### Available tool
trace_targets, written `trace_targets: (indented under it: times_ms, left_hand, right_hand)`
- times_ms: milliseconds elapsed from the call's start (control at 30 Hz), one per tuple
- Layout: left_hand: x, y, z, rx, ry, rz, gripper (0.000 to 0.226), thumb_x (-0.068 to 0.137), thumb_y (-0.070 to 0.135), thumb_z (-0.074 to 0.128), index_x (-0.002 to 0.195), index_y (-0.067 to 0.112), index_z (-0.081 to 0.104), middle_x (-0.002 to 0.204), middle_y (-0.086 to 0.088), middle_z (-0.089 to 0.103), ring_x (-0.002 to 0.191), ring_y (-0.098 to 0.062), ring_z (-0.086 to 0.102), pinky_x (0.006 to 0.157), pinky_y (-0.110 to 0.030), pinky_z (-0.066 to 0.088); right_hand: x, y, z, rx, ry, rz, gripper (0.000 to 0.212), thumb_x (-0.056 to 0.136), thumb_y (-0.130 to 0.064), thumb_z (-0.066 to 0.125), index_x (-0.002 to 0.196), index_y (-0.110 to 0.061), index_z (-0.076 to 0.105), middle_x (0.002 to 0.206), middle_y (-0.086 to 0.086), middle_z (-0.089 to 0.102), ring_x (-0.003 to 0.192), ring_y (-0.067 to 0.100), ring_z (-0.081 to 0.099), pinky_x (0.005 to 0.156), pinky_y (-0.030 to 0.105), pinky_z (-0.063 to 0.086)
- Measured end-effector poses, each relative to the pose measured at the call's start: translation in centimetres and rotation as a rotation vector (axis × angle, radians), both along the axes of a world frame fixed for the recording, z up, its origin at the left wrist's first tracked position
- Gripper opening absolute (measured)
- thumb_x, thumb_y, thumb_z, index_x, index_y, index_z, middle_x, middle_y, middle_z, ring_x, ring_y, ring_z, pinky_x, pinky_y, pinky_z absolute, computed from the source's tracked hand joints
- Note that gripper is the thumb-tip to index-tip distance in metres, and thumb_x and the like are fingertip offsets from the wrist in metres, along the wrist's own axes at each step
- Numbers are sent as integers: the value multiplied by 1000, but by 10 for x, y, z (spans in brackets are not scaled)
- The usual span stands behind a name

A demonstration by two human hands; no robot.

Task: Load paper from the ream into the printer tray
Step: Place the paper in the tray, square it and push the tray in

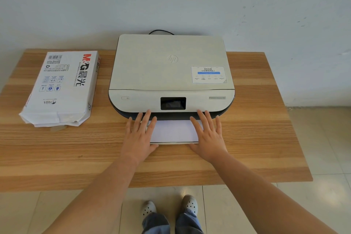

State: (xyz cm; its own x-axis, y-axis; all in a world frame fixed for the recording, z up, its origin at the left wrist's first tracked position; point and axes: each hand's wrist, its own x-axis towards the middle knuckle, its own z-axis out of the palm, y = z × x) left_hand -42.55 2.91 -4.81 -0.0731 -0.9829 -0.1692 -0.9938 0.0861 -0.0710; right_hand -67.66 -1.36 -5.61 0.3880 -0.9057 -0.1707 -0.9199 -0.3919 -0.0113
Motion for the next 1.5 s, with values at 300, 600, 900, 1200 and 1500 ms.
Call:
trace_targets:
  times_ms: [300,600,900,1200,1500]
  left_hand:
    - [1,-6,1,4,-23,2,102,82,63,57,152,19,-2,158,-7,-21,147,-30,-9,117,-55,-2]
    - [1,-17,3,-25,-47,12,107,80,63,57,150,20,-10,157,-8,-26,146,-31,-13,116,-58,-1]
    - [1,-25,2,-6,-67,24,113,78,64,59,148,21,-18,155,-8,-32,144,-32,-23,115,-61,-2]
    - [0,-34,5,-5,-99,21,113,80,64,58,147,21,-23,152,-9,-37,142,-33,-26,115,-60,-4]
    - [4,-37,2,-7,-98,1,115,76,62,63,149,20,-15,154,-10,-34,143,-34,-23,117,-58,-1]
  right_hand:
    - [1,-10,1,5,39,17,105,79,-67,57,153,-27,-7,160,8,-21,146,30,-23,116,58,-6]
    - [4,-23,8,-24,56,7,111,75,-67,61,153,-28,-8,160,9,-21,145,34,-22,116,60,-3]
    - [5,-31,10,-9,89,-1,109,76,-68,58,153,-29,-9,159,9,-26,143,36,-27,114,65,-5]
    - [8,-40,13,-18,82,31,113,75,-64,64,152,-30,-11,157,10,-29,143,37,-27,115,64,-4]
    - [7,-45,9,-38,75,44,112,74,-67,62,153,-27,-6,158,10,-26,144,37,-23,114,65,2]
